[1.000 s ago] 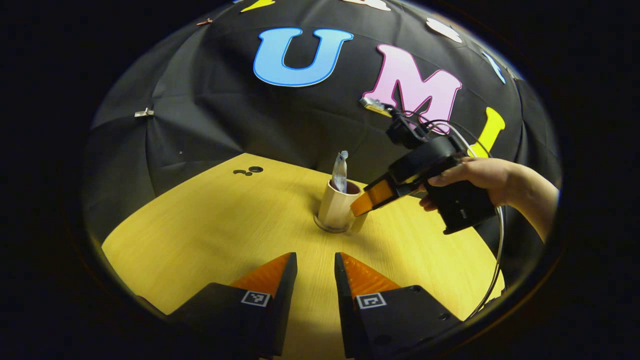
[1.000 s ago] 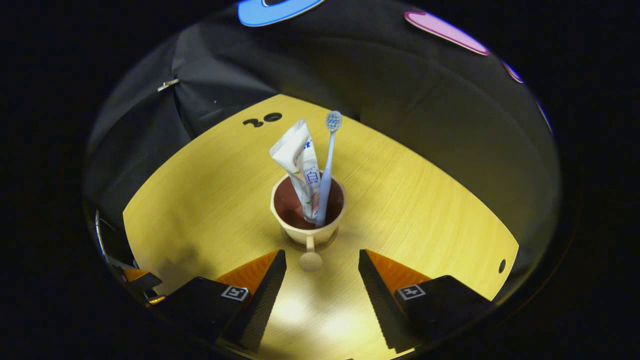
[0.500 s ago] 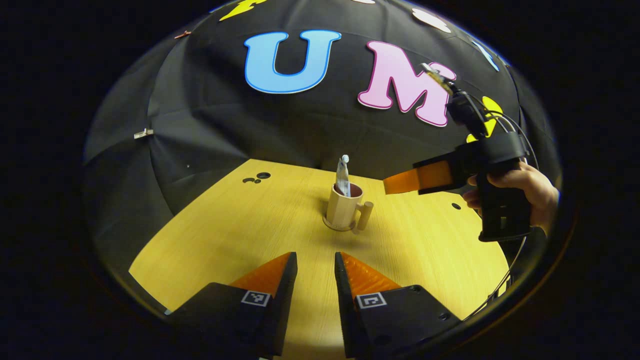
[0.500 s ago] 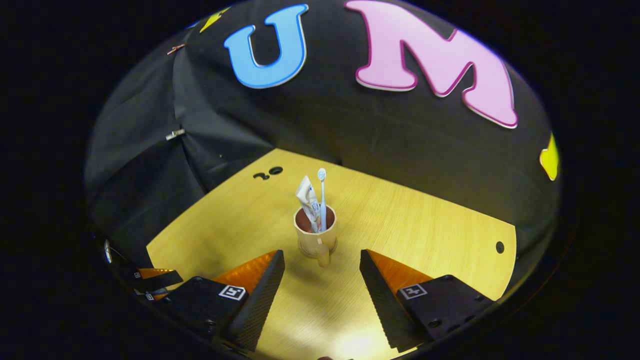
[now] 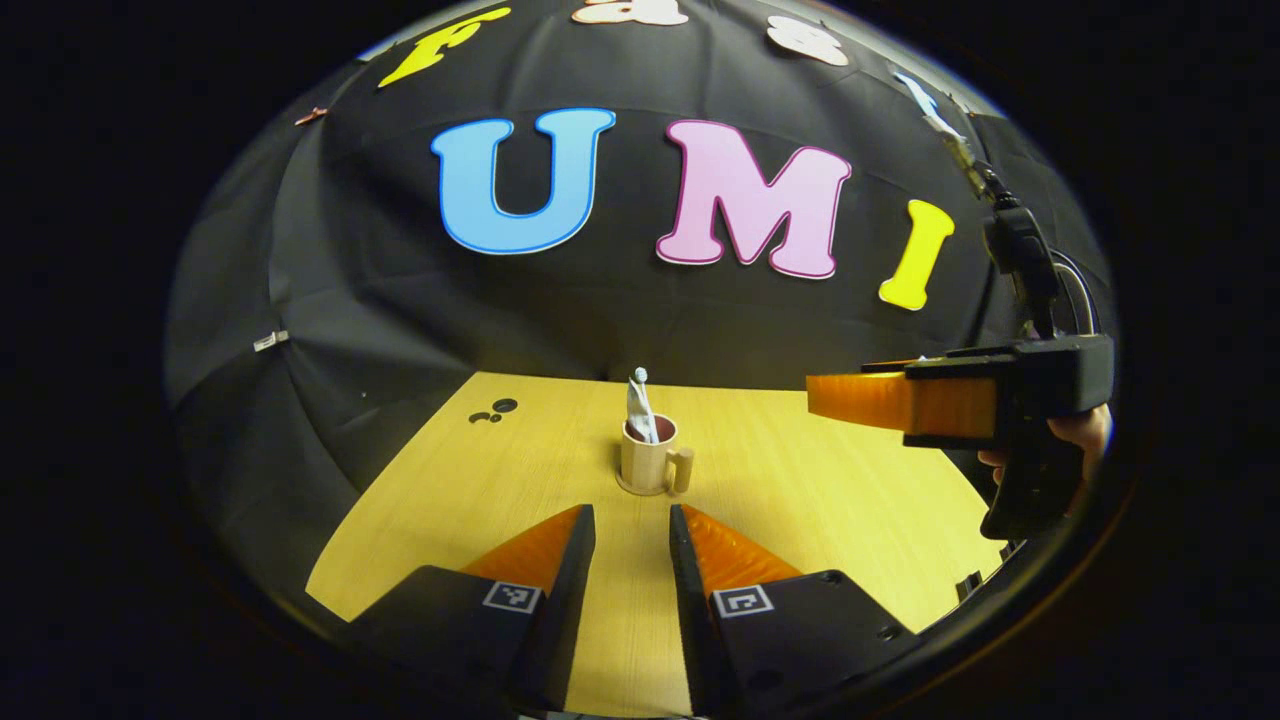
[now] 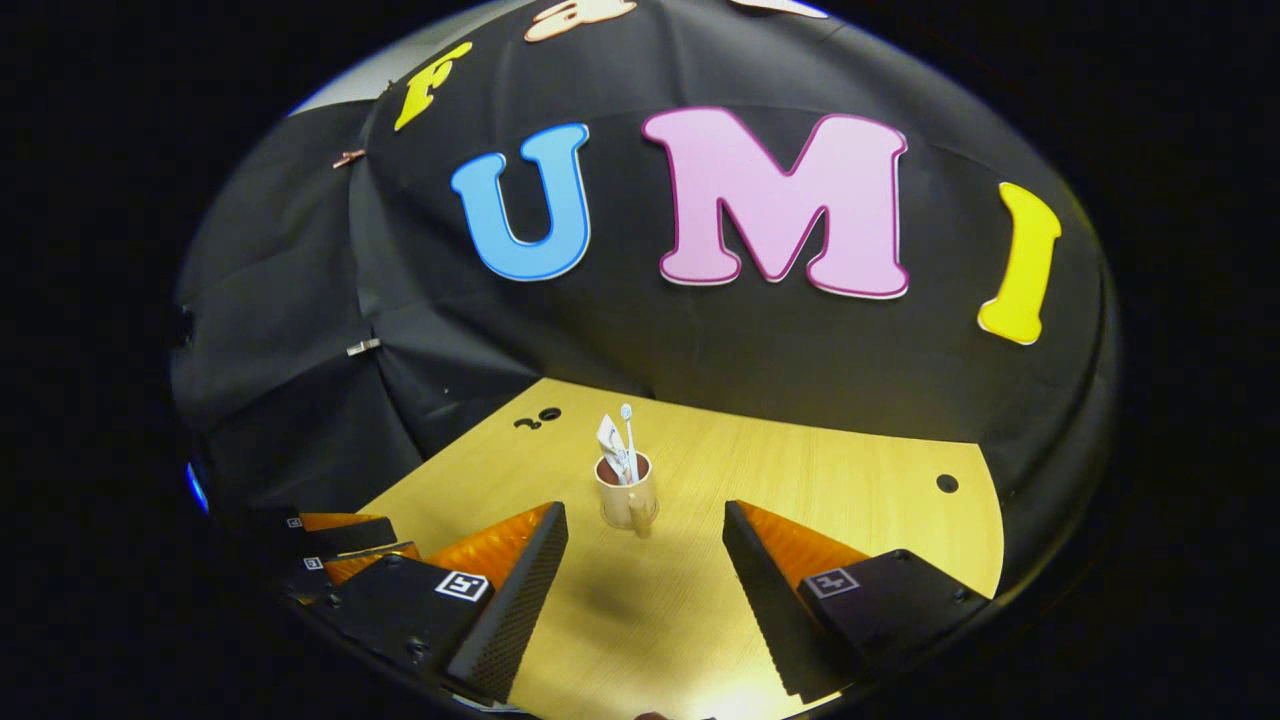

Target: Put the toothbrush and toothpaste on the desktop into the cup, then pick up the cup and place it on the coaster on the desktop.

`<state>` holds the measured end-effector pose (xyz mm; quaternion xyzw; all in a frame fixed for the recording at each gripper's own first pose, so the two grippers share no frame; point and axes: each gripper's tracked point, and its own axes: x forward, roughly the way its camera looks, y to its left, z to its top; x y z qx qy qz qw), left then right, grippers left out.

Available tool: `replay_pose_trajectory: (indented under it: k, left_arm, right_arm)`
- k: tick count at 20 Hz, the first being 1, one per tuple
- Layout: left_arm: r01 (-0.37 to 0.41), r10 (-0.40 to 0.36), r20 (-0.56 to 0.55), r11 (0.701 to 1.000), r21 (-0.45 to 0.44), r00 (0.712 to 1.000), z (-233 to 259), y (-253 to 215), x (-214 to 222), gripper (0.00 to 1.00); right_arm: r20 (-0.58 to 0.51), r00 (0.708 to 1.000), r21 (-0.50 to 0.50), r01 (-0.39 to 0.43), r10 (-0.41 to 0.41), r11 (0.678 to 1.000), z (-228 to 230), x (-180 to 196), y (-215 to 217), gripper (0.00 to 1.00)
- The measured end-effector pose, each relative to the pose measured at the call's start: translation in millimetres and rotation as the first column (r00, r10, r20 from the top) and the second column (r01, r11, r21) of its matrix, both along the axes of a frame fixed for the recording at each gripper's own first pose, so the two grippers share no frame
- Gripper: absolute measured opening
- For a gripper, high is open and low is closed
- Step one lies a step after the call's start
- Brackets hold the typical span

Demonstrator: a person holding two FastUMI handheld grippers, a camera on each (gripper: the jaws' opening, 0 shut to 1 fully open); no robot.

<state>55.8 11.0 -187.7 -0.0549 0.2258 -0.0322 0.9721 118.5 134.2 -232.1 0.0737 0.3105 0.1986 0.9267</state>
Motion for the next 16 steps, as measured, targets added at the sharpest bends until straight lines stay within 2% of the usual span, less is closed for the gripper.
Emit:
replay_pose_trajectory:
  k: [1, 2, 3, 4, 6, 7, 8, 9, 16]
  left_arm:
    - [0.009, -0.009, 0.002, 1.0, 0.001, 1.0, 3.7, -3.2, -1.2, 0.48]
    - [0.014, -0.014, 0.004, 1.0, 0.002, 1.0, 5.9, -6.6, -3.5, 0.58]
    - [0.018, -0.018, 0.007, 1.0, 0.002, 1.0, 9.6, -9.8, -5.9, 0.58]
    - [0.024, -0.024, 0.01, 1.0, 0.0, 1.0, 13.9, -13.0, -8.1, 0.48]
    - [0.034, -0.034, 0.022, 0.999, -0.004, 0.999, 21.3, -19.4, -11.4, 0.48]
    - [0.04, -0.04, 0.03, 0.999, -0.008, 0.999, 25.3, -22.4, -12.1, 0.57]
    - [0.043, -0.043, 0.038, 0.999, -0.01, 0.998, 29.0, -25.2, -12.3, 0.57]
    - [0.048, -0.047, 0.047, 0.999, -0.012, 0.998, 31.6, -27.5, -12.1, 0.48]
    - [0.066, -0.065, 0.071, 0.998, -0.009, 0.995, 38.9, -37.1, -11.2, 0.48]
  right_arm:
    - [0.017, 1.0, 0.001, 0.007, -0.007, 1.0, 7.4, -9.4, -7.0, 0.97]
    - [0.026, 1.0, 0.0, 0.005, -0.005, 1.0, 12.2, -17.9, -11.8, 0.96]
    - [0.035, 0.999, -0.002, 0.01, -0.01, 1.0, 17.1, -24.2, -17.1, 0.96]
    - [0.046, 0.999, -0.002, 0.012, -0.012, 1.0, 20.6, -29.3, -21.6, 0.96]
    - [0.06, 0.998, 0.006, 0.025, -0.025, 1.0, 26.9, -39.3, -29.8, 0.96]
    - [0.062, 0.998, 0.005, 0.029, -0.029, 1.0, 28.5, -44.2, -33.3, 0.96]
    - [0.071, 0.997, 0.002, 0.029, -0.029, 1.0, 30.4, -48.8, -35.5, 0.96]
    - [0.074, 0.997, -0.004, 0.028, -0.027, 1.0, 31.8, -53.1, -37.5, 0.97]
    - [0.123, 0.992, 0.014, 0.034, -0.035, 0.999, 41.4, -66.4, -40.8, 0.96]
